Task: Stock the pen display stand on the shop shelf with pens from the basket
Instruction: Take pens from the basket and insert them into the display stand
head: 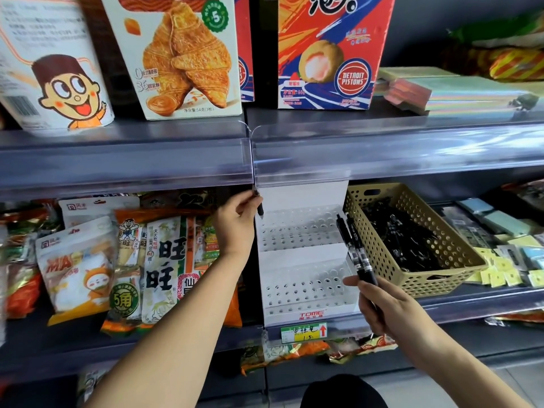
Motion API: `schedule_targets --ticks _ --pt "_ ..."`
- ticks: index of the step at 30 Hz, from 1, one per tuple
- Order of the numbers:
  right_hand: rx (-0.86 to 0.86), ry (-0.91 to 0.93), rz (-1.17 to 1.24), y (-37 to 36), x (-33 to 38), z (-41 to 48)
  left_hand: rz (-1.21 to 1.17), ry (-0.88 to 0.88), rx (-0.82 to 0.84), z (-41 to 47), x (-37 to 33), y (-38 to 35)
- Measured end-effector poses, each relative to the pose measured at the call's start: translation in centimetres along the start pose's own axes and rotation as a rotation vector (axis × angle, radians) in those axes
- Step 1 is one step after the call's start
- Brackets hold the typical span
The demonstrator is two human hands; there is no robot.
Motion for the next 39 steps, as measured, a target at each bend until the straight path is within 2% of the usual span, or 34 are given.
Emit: schedule_targets --ticks 5,10,17,27,39 --pt "0.000 0.002 -0.012 0.0 0.0 0.0 0.041 0.010 0.019 -0.3 0.4 -0.3" --pt "-0.001 0.002 -0.017 0.1 0.0 -0.1 0.154 0.078 0.101 -0.3 1.6 -1.3" --pt "0.005 -0.010 -0.028 0.3 -0.1 -0.2 0.343 0.108 0.111 -0.5 1.3 -1.4" --pt "0.005 -0.008 -0.027 0.3 -0.4 -0.1 0.232 0.104 0.170 -0.1 1.9 -1.2" --pt "0.011 -0.005 -0.035 0.0 -0.2 0.0 0.302 0.117 0.202 -0.2 0.9 -1.2"
Point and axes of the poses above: each hand's wrist, its own z-axis towards the middle knuckle, its own y-axis out of the back of the hand, x = y × z, the point moved 8 cm from there along z, towards the middle knuckle, and after that the axes turned 12 degrees about x, right-handed, at the moved point
